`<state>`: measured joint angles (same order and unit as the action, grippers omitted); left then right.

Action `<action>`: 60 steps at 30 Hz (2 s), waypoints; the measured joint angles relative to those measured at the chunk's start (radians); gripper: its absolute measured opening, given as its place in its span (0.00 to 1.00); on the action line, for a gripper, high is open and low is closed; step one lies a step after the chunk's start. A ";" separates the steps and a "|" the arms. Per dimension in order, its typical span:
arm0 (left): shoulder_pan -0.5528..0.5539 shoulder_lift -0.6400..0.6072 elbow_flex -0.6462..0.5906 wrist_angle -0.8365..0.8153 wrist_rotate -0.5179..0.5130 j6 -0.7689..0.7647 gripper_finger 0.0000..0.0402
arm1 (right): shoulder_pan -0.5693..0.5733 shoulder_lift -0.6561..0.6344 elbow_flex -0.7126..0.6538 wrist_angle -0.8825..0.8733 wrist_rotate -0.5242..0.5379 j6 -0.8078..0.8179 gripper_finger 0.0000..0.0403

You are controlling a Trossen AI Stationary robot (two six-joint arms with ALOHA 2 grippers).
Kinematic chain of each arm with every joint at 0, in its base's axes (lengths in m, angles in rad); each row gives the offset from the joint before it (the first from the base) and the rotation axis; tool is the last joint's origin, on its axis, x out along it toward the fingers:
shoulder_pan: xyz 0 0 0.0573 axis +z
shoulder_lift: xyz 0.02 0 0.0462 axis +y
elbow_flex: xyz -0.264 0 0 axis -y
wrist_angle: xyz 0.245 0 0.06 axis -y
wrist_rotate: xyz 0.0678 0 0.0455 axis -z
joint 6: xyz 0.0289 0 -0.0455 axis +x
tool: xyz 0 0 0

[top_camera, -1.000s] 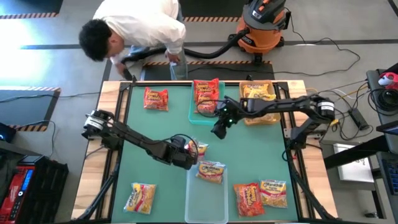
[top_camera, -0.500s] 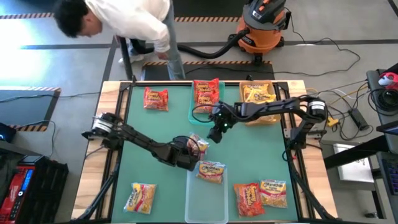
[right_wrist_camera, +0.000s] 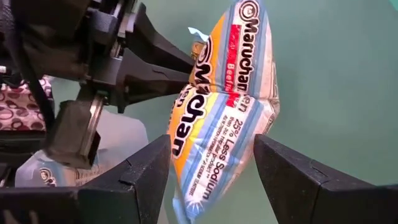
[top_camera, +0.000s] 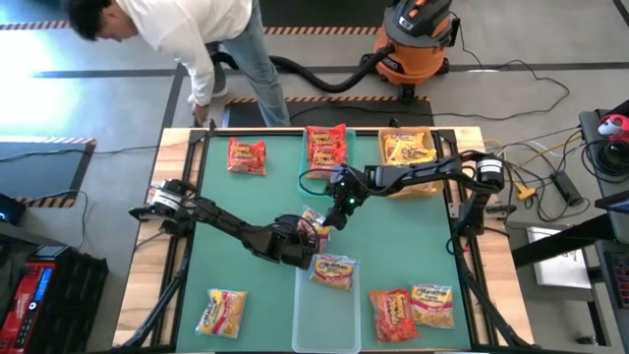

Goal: Sort Maruchan noodles
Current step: Put the blue noodle pack into the transparent bin

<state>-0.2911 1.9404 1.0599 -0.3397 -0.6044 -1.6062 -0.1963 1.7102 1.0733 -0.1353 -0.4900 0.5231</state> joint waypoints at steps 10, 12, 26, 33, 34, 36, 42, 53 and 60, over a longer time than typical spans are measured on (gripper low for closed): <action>0.006 0.000 -0.001 0.007 0.000 0.026 0.09 | 0.004 0.011 0.001 0.048 0.014 0.002 0.54; 0.009 0.002 -0.001 0.009 -0.008 0.026 0.09 | 0.008 0.021 0.001 0.053 0.029 0.009 0.54; 0.015 0.002 -0.002 0.018 -0.010 0.027 0.09 | 0.042 0.069 0.004 0.083 0.079 0.034 0.54; 0.016 0.002 -0.003 0.025 -0.013 0.027 0.09 | 0.054 0.077 0.002 0.117 0.090 0.039 0.54; 0.016 0.002 -0.003 0.026 -0.013 0.027 0.09 | 0.054 0.078 0.002 0.117 0.099 0.039 0.54; 0.016 0.002 -0.003 0.027 -0.013 0.027 0.09 | 0.055 0.078 0.002 0.118 0.103 0.039 0.54; 0.016 0.002 -0.003 0.030 -0.015 0.027 0.09 | 0.058 0.078 0.002 0.117 0.107 0.039 0.52; 0.016 -0.003 -0.004 0.045 -0.035 0.027 0.09 | 0.060 0.079 0.001 0.111 0.111 0.027 0.26; 0.009 -0.048 -0.006 0.044 -0.080 0.027 0.09 | 0.061 0.079 0.001 0.110 0.106 0.023 0.12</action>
<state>-0.2821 1.8928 1.0542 -0.2959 -0.6841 -1.5793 -0.1352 1.7889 1.0740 -0.0251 -0.3836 0.5465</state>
